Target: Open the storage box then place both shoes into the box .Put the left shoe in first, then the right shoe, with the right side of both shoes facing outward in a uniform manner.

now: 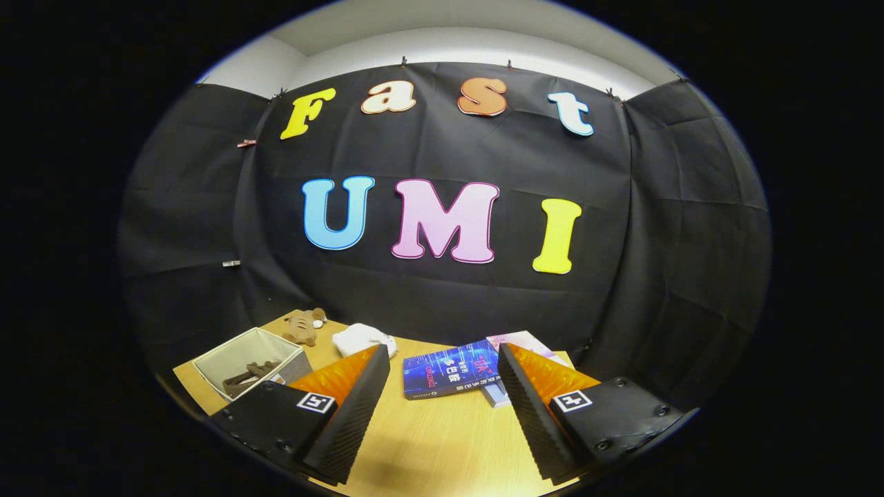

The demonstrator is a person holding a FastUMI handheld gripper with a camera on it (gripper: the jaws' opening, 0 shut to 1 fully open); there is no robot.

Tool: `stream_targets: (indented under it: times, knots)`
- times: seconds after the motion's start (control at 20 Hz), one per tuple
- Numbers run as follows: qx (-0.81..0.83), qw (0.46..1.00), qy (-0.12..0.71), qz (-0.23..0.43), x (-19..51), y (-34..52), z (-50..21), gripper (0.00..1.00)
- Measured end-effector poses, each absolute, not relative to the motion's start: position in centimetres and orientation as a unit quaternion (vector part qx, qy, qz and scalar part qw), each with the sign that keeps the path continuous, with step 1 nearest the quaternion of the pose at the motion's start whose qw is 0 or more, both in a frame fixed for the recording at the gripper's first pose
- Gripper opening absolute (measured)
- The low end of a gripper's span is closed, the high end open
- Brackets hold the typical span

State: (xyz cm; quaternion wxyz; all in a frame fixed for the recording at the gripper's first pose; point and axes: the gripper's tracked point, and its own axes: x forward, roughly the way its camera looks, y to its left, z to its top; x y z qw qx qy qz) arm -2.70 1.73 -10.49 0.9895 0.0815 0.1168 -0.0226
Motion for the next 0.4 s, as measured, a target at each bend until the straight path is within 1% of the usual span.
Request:
stream_targets:
  times: [0.4]
  knots:
    - [0.087, 0.989, 0.119, -0.022, -2.82, 1.06, -10.7, 0.98]
